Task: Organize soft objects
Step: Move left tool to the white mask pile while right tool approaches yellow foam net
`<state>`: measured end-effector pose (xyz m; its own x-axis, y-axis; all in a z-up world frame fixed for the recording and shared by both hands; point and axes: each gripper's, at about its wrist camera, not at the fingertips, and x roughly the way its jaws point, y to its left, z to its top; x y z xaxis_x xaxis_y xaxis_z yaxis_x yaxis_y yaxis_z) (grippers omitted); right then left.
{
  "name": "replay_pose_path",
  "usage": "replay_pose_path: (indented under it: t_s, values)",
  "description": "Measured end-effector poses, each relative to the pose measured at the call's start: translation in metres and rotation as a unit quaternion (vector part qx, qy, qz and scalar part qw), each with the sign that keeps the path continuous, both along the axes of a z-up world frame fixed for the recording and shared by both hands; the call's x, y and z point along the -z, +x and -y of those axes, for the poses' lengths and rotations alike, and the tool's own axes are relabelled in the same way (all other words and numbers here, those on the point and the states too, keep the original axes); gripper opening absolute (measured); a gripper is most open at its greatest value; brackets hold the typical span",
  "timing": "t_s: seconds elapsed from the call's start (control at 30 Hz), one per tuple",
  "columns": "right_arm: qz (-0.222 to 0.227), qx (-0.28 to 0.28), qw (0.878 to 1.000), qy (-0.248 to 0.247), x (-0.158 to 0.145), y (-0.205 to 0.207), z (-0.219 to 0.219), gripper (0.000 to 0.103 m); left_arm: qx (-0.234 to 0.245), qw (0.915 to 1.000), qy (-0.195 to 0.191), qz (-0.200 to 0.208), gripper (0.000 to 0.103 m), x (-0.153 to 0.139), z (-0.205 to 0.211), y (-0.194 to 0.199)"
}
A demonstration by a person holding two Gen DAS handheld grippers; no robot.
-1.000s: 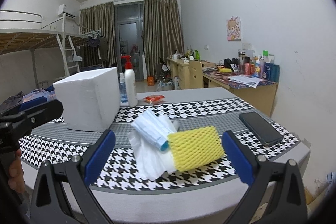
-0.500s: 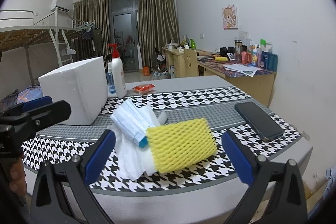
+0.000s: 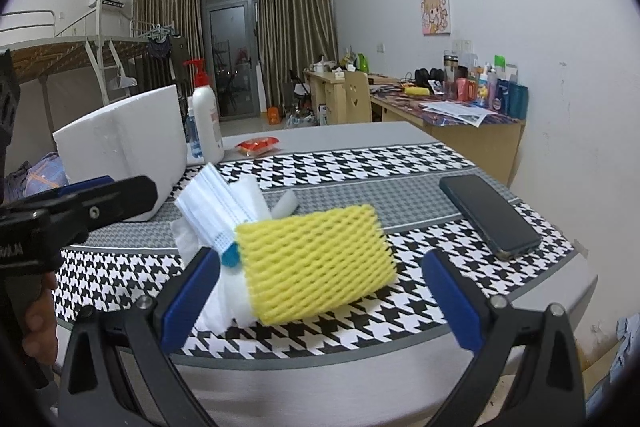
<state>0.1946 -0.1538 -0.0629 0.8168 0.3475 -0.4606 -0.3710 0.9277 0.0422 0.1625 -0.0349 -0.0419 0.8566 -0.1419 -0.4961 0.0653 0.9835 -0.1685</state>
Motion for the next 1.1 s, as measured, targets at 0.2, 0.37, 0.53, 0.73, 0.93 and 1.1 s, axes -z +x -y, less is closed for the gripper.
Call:
replay_pose_path:
  t_s: [0.2,0.37,0.53,0.73,0.93,1.1]
  values:
    - [-0.007,0.003,1.000,0.003,0.002,0.006,0.005,0.102,0.013,0.9994,-0.017,-0.027,0.099,0.011,0.002,0.016]
    - [-0.011,0.007,1.000,0.000,0.004,0.009,0.006,0.102,0.021,0.9987,-0.031,-0.036,0.094,0.014,0.007,0.027]
    - [-0.015,0.012,1.000,0.001,0.006,0.014,0.011,0.102,0.036,0.9971,-0.040,-0.054,0.082,0.021,0.014,0.039]
    - [-0.017,0.016,1.000,-0.004,0.010,0.016,0.014,0.102,0.048,0.9955,-0.053,-0.063,0.064,0.027,0.016,0.046]
    - [-0.020,0.023,1.000,-0.004,0.015,0.015,0.017,0.102,0.062,0.9948,-0.044,-0.067,0.035,0.032,0.022,0.048]
    - [-0.028,0.033,0.999,-0.005,0.019,0.016,0.022,0.102,0.077,0.9945,-0.038,-0.060,0.023,0.032,0.026,0.046]
